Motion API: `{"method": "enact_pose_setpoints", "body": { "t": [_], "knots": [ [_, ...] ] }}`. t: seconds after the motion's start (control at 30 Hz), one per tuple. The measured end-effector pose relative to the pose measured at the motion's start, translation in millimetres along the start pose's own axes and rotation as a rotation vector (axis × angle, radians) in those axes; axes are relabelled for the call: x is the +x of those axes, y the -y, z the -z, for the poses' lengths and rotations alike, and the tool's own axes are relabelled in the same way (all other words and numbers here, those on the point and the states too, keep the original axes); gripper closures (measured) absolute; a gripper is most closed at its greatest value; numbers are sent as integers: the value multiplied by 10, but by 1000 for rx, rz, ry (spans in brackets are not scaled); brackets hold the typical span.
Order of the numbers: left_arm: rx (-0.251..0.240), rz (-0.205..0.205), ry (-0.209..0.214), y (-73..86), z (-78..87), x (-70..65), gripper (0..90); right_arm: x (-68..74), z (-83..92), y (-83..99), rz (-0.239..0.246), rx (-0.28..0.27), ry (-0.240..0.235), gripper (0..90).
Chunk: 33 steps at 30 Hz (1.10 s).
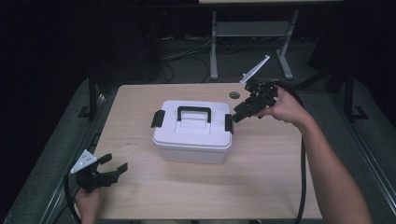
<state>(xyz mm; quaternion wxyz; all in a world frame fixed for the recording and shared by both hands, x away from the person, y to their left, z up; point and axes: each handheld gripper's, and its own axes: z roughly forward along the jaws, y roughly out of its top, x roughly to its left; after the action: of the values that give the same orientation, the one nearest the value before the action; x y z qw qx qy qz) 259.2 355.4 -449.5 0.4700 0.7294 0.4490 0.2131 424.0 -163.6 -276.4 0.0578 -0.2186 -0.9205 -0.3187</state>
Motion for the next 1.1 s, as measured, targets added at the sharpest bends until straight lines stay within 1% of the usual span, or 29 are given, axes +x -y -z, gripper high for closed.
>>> {"method": "enact_pose_setpoints", "body": {
  "t": [0.33, 0.43, 0.73, 0.87, 1.1],
  "knots": [
    [1, 1, -1, -1, -1, -3, 159, -18, 26, 152, -24, -11, 6, 460],
    [1, 1, 0, -2, -5, -3, 159, -16, 28, 190, -32, -4, 8, 459],
    [-1, -5, 4, -10, -12, -16, 159, -3, 61, 276, -47, -9, 11, 459],
    [0, -4, 6, -8, -14, -21, 159, 8, 73, 315, -46, -14, 12, 459],
    [1, -8, 11, -13, -32, -31, 159, 11, 85, 444, -73, -16, 17, 459]
  ]
}}
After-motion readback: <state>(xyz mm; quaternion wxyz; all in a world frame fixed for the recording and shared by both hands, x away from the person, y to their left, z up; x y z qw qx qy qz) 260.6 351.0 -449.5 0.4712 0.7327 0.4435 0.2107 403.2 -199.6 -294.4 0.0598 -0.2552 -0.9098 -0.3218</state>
